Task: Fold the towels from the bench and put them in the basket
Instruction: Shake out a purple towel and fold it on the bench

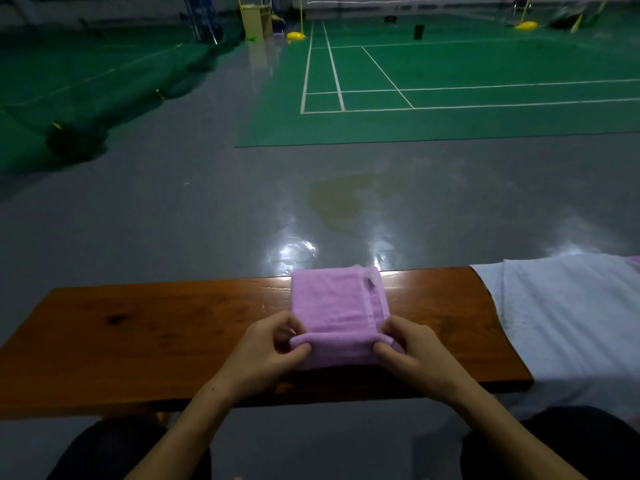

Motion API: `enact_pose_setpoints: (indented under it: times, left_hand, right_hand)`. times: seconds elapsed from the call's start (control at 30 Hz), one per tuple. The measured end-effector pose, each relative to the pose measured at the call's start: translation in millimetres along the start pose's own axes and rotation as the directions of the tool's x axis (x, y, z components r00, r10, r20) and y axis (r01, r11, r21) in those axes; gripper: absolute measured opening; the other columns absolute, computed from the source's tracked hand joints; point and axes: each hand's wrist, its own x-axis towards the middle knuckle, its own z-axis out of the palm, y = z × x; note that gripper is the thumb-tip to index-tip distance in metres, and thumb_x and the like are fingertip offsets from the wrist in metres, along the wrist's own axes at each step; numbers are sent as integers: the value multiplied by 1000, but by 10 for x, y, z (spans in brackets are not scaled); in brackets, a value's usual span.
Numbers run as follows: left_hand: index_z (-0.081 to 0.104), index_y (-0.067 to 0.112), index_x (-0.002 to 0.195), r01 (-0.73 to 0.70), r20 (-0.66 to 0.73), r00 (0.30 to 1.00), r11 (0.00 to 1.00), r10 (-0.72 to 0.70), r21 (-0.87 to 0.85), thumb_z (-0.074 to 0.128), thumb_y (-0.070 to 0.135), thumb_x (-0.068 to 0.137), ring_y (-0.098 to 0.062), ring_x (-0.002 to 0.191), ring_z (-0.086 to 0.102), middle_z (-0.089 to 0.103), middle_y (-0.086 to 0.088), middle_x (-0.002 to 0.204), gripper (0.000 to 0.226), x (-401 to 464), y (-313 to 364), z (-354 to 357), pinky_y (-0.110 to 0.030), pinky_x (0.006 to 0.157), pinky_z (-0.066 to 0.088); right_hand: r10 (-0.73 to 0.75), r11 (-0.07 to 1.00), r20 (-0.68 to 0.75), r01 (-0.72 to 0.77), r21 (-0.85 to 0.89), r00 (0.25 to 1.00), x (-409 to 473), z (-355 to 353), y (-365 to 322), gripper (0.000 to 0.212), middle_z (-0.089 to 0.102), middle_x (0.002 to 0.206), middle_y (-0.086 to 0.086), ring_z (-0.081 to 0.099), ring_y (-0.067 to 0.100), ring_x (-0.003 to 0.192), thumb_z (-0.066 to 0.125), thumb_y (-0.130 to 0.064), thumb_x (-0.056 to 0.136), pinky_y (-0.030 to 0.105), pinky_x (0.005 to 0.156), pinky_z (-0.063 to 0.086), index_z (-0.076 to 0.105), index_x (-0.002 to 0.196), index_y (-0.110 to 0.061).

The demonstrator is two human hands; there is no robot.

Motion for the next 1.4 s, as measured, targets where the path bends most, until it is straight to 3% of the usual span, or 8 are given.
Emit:
enact_pose_setpoints:
  times: [0.2, 0.4, 0.53, 0.7, 0.87, 1.0, 1.13, 1.4]
  left_hand:
    - [66, 18, 106, 151, 112, 986, 949, -124, -277, 78, 17, 94, -20, 74, 64, 70, -7, 73, 17, -23, 21, -19, -33, 66, 50]
    - [71, 23, 127, 222, 207, 965, 920, -161, -322, 92, 24, 79, -17, 113, 73, 76, 2, 121, 52, 9, 110, -43, -34, 91, 61]
    - [77, 15, 114, 150, 78, 988, 938, -133, -312, 80, 12, 91, -21, 106, 75, 79, -3, 110, 23, 84, 115, 2, -36, 83, 63]
    - [77, 17, 108, 144, -14, 987, 926, -159, -348, 71, 23, 99, -21, 97, 76, 79, -4, 104, 13, 190, 135, 26, -33, 71, 60]
    - [77, 20, 108, 152, -86, 978, 927, -192, -343, 69, 22, 101, -19, 91, 75, 79, -3, 101, 11, 313, 118, 38, -32, 67, 59]
    - [76, 21, 107, 141, -150, 968, 934, -199, -328, 69, 19, 101, -16, 88, 74, 78, -1, 98, 11, 417, 113, 35, -28, 64, 57]
    - [76, 20, 103, 133, -200, 958, 934, -207, -330, 70, 21, 99, -13, 85, 72, 78, -1, 97, 7, 509, 99, 41, -25, 63, 55]
    - [75, 17, 102, 136, -224, 949, 929, -222, -344, 70, 20, 100, -11, 84, 73, 78, -5, 96, 6, 722, 34, 69, -25, 63, 55]
  right_hand:
    - [161, 963, 17, -160, 217, 987, -11, -44, -34, 14, 77, 90, -11, 72, 9, 86, 75, -33, 94, 32, 74, 59, 78, 88, -22]
    - [382, 667, 242, -448, 596, 892, 29, -88, -128, 31, 80, 109, 6, 77, 27, 103, 73, -43, 94, 51, 98, 60, 83, 106, -17]
    - [243, 552, 428, -487, 677, 871, 41, -258, -131, 51, 71, 132, 12, 72, 33, 117, 86, -26, 86, 54, 102, 56, 69, 133, -15]
    - [195, 803, 330, -343, 487, 924, 75, -314, -96, 83, 60, 141, 1, 70, 18, 117, 94, -8, 75, 38, 90, 63, 56, 146, -27]
    - [179, 911, 163, -226, 346, 970, 154, -317, -160, 51, 63, 129, -8, 70, 12, 108, 77, -12, 91, 31, 85, 64, 62, 136, -33]
    - [245, 801, 63, -239, 549, 967, 293, -273, -181, 26, 78, 112, 0, 75, 18, 103, 68, -33, 100, 47, 93, 63, 74, 122, -21]
    - [121, 801, 157, -190, 568, 980, 374, -306, -116, 63, 74, 127, -2, 72, 18, 116, 93, -28, 79, 40, 96, 61, 65, 136, -25]
    - [242, 877, -187, -132, 462, 952, 630, -203, -12, 22, 79, 102, -9, 75, 6, 94, 75, -31, 95, 27, 75, 63, 76, 116, -22]
